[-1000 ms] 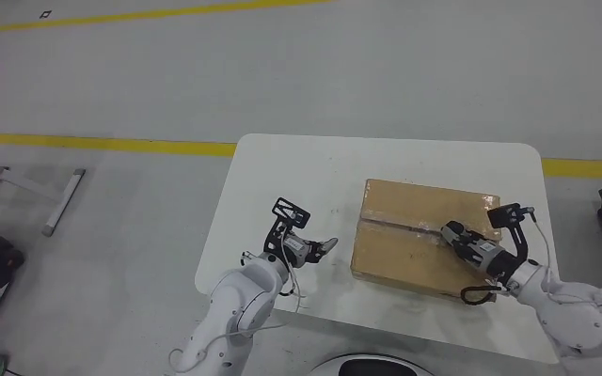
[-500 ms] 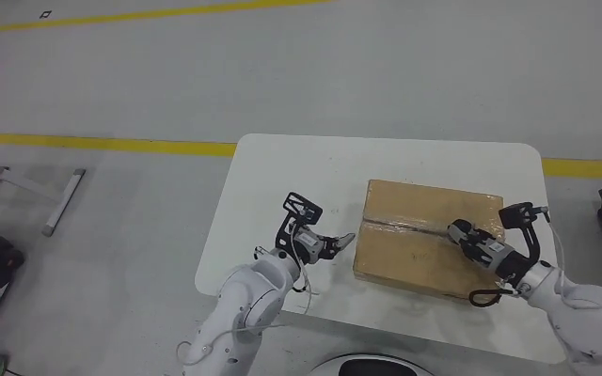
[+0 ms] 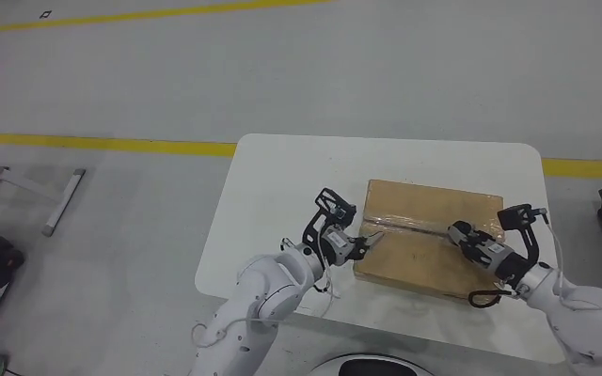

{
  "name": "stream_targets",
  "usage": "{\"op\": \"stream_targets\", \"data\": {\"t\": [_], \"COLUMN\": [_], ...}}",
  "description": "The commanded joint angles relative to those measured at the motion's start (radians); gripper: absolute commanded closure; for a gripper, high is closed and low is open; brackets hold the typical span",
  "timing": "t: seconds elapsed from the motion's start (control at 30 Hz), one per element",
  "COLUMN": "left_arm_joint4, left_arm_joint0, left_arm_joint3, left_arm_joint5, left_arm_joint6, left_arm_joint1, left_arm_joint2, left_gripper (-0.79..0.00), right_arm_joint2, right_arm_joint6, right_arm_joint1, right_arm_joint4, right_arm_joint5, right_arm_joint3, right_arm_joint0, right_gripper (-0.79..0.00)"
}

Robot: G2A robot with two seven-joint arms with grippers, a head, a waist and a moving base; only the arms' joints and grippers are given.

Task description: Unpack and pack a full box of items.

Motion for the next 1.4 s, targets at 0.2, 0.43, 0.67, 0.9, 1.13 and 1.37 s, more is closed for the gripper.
{"op": "stream_targets", "data": {"t": [0.2,0.43,0.67,0.9,1.13,1.37], "left_arm_joint4": [-0.022,-0.026,-0.026,-0.020,-0.016,-0.006], "left_arm_joint0": [-0.067,-0.108,-0.146,-0.173,-0.200,-0.221], "left_arm_joint3": [0.092,0.143,0.205,0.254,0.314,0.365], "left_arm_joint5": [0.009,0.014,0.035,0.063,0.092,0.098], "left_arm_joint6": [0.026,0.044,0.081,0.108,0.124,0.128], "left_arm_joint1": [-0.023,-0.041,-0.060,-0.077,-0.093,-0.105], "left_arm_joint2": [0.073,0.120,0.158,0.180,0.189,0.197], "left_gripper": [0.000,0.000,0.000,0.000,0.000,0.000], "right_arm_joint2": [-0.001,-0.001,-0.001,0.003,0.003,0.002], "right_arm_joint6": [-0.012,-0.020,-0.026,-0.033,-0.031,-0.030], "right_arm_joint1": [0.000,0.001,0.001,0.002,0.003,0.003], "right_arm_joint4": [-0.009,-0.017,-0.022,-0.019,-0.018,-0.018], "right_arm_joint5": [0.009,0.014,0.015,0.018,0.017,0.015], "right_arm_joint3": [-0.006,-0.010,-0.013,-0.015,-0.016,-0.014], "right_arm_joint0": [-0.006,-0.011,-0.023,-0.032,-0.031,-0.026], "right_gripper": [0.000,0.000,0.000,0.000,-0.009,-0.068]}}
